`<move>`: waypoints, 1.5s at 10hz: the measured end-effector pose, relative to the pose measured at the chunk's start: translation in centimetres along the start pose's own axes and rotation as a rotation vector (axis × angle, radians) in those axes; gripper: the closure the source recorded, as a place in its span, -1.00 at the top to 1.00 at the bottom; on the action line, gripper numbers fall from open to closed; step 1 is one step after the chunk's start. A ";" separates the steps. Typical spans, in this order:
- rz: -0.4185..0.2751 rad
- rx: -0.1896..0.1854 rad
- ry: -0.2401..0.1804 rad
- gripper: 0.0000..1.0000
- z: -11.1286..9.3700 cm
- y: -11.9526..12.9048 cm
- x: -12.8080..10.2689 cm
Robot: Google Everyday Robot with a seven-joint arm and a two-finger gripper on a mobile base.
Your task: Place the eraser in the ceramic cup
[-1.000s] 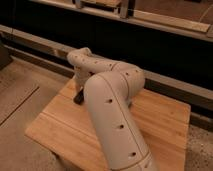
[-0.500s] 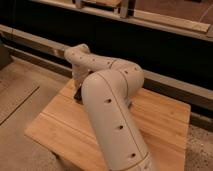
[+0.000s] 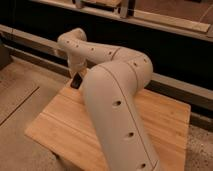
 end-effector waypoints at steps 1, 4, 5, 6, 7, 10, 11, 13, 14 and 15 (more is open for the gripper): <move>0.020 0.001 -0.028 -1.00 -1.4 -1.2 -0.7; 0.106 0.030 -0.092 -1.00 -4.5 -6.9 -2.3; 0.131 0.040 -0.101 -1.00 -5.0 -8.6 -2.7; 0.162 0.055 -0.105 -1.00 -5.3 -10.7 -3.0; 0.198 0.069 -0.104 -1.00 -5.4 -12.9 -3.3; 0.300 0.109 -0.090 -1.00 -5.5 -18.9 -4.2; 0.346 0.119 -0.083 -1.00 -5.5 -21.3 -4.7; 0.402 0.128 -0.072 -1.00 -5.6 -24.3 -5.3; 0.434 0.129 -0.065 -1.00 -5.5 -25.8 -5.6; 0.448 0.126 -0.060 -1.00 -5.6 -26.4 -5.7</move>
